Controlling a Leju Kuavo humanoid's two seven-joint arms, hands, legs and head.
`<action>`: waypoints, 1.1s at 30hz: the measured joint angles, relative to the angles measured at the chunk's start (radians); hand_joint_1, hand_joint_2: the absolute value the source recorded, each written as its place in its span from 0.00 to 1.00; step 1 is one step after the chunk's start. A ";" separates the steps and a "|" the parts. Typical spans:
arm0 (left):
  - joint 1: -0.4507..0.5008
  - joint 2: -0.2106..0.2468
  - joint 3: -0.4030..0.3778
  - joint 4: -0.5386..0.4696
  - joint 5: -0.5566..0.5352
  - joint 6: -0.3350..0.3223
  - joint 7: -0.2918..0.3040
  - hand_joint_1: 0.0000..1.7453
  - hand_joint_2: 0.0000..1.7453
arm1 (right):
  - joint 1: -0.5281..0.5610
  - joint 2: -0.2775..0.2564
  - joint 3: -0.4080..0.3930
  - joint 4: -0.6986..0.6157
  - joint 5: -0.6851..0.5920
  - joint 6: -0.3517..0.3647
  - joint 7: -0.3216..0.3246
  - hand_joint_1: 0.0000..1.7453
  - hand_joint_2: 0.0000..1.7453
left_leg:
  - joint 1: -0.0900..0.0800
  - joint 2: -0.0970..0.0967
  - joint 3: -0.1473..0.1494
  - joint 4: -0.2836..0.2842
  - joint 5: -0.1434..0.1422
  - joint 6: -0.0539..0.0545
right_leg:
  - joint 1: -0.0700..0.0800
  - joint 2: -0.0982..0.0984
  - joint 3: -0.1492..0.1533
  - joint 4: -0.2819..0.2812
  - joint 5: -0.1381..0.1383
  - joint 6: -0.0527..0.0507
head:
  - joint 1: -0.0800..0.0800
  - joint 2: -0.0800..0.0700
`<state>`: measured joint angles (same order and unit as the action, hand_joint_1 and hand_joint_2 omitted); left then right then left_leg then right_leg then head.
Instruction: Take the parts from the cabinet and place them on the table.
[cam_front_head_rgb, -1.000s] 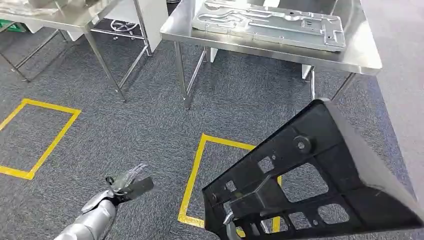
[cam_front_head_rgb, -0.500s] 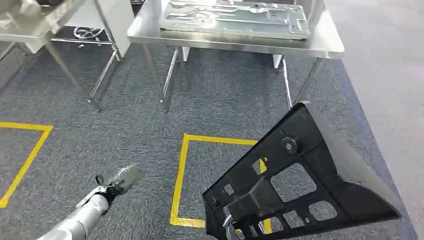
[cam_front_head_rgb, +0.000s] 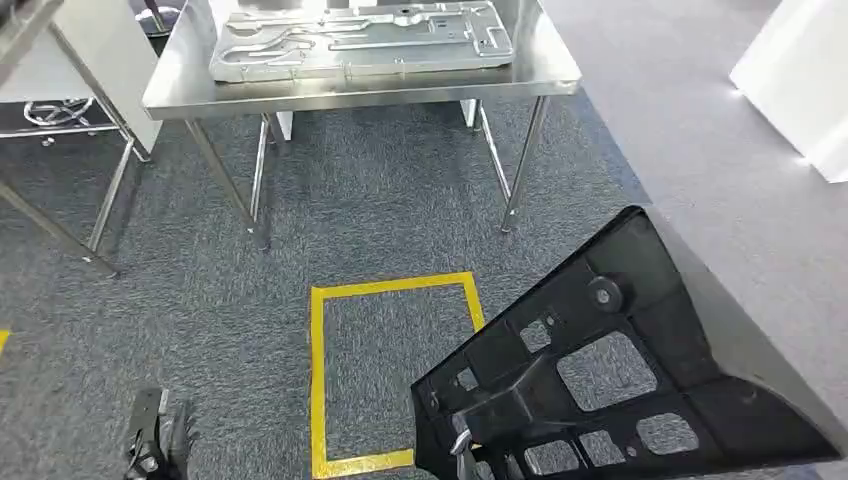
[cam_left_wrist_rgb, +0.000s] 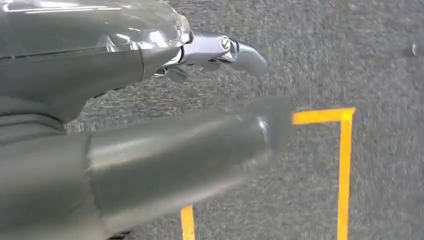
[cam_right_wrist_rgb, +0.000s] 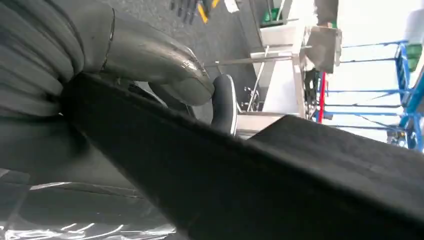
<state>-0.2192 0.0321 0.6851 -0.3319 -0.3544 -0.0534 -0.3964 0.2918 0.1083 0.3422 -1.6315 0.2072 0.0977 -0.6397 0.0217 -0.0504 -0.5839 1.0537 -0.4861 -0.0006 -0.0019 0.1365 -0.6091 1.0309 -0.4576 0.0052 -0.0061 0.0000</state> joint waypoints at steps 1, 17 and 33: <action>0.000 -0.005 0.006 0.000 0.000 0.000 -0.002 0.00 0.00 | 0.005 0.000 -0.001 -0.006 0.000 0.000 0.000 1.00 1.00 | -0.001 0.009 0.000 -0.001 0.002 0.007 | -0.001 0.009 -0.001 -0.001 0.002 0.006 | 0.002 0.000; 0.032 -0.028 0.052 0.005 -0.065 0.015 -0.100 0.00 0.00 | 0.072 -0.002 -0.010 -0.090 0.005 -0.055 0.001 1.00 1.00 | -0.016 0.214 0.045 -0.027 -0.016 -0.002 | 0.017 -0.182 0.026 -0.022 -0.009 -0.019 | 0.015 0.000; 0.078 -0.056 -0.099 0.040 -0.307 0.045 -0.219 0.00 0.00 | 0.171 0.075 -0.097 -0.219 0.110 -0.121 0.053 1.00 1.00 | -0.001 0.040 0.011 -0.012 0.004 0.027 | 0.002 -0.049 0.029 0.008 -0.026 0.010 | -0.002 0.000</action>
<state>-0.1408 -0.0241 0.5859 -0.2914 -0.6615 -0.0080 -0.6153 0.4627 0.1835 0.2449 -1.8510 0.3170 -0.0229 -0.5867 0.0204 -0.0100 -0.5724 1.0413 -0.4822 0.0266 0.0000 0.0874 -0.5804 1.0386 -0.4834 0.0153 -0.0084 0.0000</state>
